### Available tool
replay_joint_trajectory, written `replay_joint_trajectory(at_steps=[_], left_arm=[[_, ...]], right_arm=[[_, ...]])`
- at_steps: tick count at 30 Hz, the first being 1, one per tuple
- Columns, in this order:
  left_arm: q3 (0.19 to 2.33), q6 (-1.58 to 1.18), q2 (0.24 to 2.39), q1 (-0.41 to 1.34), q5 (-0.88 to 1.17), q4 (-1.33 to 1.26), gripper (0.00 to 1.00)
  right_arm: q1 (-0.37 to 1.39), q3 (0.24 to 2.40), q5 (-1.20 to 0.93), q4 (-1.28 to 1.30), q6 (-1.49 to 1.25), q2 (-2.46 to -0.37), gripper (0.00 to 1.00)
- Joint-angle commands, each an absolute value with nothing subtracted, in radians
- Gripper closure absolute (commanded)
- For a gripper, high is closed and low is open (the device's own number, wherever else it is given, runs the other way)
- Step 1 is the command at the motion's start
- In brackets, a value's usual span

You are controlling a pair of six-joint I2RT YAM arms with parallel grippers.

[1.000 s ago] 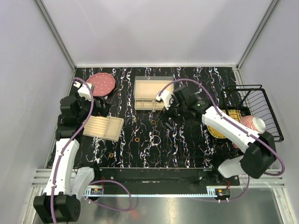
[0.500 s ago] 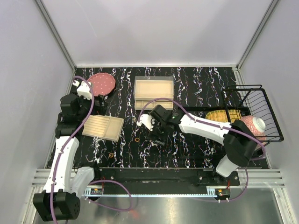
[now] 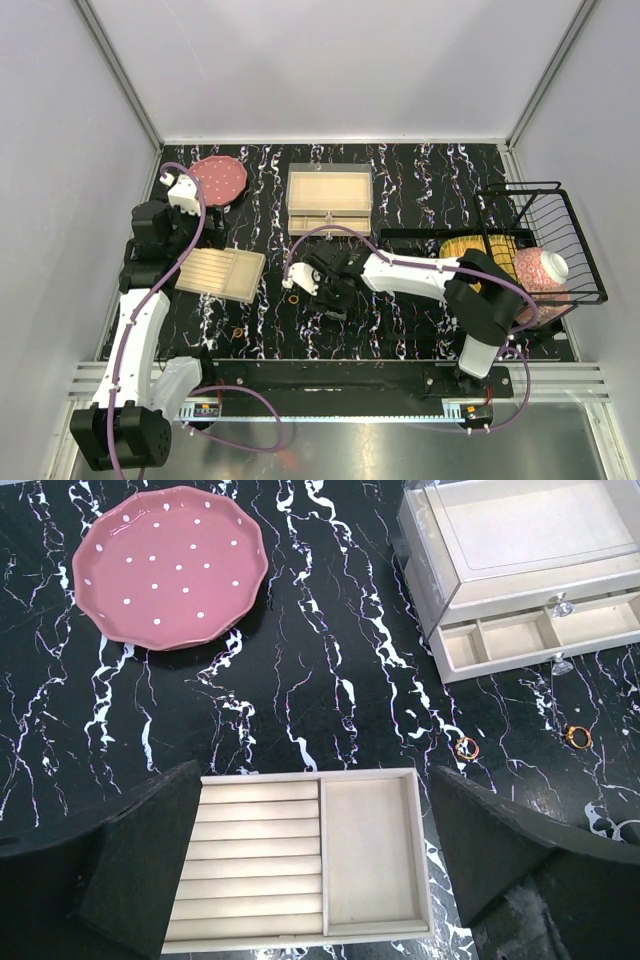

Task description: Organize the mixed jewelry

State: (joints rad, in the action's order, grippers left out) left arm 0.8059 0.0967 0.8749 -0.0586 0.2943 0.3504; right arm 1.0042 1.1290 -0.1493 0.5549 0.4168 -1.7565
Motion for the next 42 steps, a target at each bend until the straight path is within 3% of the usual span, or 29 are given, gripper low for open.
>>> replay_joint_trajectory(at_steps=[1,9,18,23,27,35,42], left_arm=[[0.821,0.121,0.876,-0.060,0.268,0.318,0.01],[0.801,0.140,0.864,-0.058,0.259,0.311,0.01],[0.788,0.152,0.848,-0.061,0.247,0.310,0.01],[0.779,0.155,0.842,-0.063,0.241,0.305,0.01],[0.776,0.158,0.845,-0.067,0.238,0.304,0.01],[0.795,0.166,0.890,-0.118,0.224,0.301,0.01],[0.836,0.153,0.977,-0.218,0.195,0.305,0.01]], right_arm=[[1.022,1.172,-0.121,0.523,0.439,-1.781,0.41],[1.040,1.203,-0.098,0.517,0.445,-1.833,0.47],[1.071,1.210,-0.061,0.528,0.442,-1.867,0.64],[1.081,1.229,-0.052,0.552,0.446,-1.868,0.86],[1.081,1.291,-0.063,0.603,0.446,-1.873,0.99],[1.091,1.474,-0.043,0.713,0.483,-1.897,1.00],[1.103,1.767,-0.048,0.828,0.523,-1.999,1.00]])
